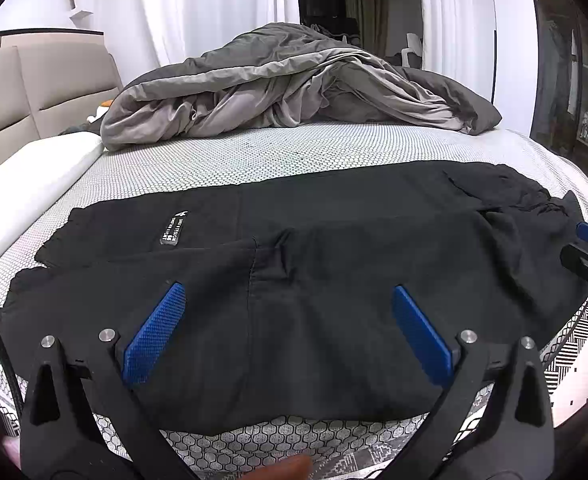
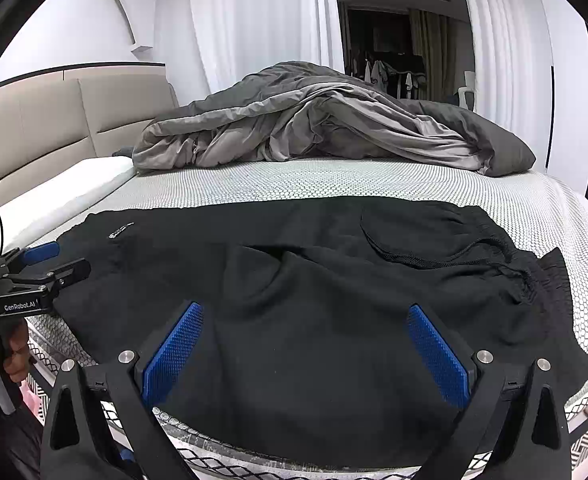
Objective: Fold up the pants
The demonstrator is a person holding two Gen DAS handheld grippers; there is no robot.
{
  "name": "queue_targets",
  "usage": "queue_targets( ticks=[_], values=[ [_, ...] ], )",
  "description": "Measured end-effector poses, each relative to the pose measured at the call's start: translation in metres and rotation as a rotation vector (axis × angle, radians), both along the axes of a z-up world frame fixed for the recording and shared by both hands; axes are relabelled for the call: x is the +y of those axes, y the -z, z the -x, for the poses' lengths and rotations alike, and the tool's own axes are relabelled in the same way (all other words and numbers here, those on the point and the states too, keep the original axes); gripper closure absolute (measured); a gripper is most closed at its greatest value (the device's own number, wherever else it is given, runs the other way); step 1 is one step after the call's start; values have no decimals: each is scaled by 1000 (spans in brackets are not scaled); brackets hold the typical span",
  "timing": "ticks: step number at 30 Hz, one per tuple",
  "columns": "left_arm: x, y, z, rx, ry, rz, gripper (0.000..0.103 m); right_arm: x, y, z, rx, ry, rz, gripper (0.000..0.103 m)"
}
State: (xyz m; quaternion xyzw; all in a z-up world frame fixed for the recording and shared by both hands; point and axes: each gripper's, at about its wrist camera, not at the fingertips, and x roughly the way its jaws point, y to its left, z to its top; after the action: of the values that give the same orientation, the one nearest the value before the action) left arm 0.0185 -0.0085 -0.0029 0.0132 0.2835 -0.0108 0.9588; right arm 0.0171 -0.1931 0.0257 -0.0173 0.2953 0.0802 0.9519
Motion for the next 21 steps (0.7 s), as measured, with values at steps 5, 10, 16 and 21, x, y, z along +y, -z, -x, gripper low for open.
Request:
queue_targets(
  ticks=[5, 10, 16, 21],
  values=[
    [2, -1, 2, -3, -4, 8, 1, -2, 0, 0, 0, 4, -1, 0],
    [15, -4, 7, -12, -15, 21, 1, -12, 0, 1, -2, 23, 12, 0],
    [48, -8, 17, -37, -84, 27, 1, -43, -6, 6, -9, 57, -56, 0],
    [91, -13, 33, -57, -161, 34, 1, -65, -10, 13, 22, 37, -104, 0]
  ],
)
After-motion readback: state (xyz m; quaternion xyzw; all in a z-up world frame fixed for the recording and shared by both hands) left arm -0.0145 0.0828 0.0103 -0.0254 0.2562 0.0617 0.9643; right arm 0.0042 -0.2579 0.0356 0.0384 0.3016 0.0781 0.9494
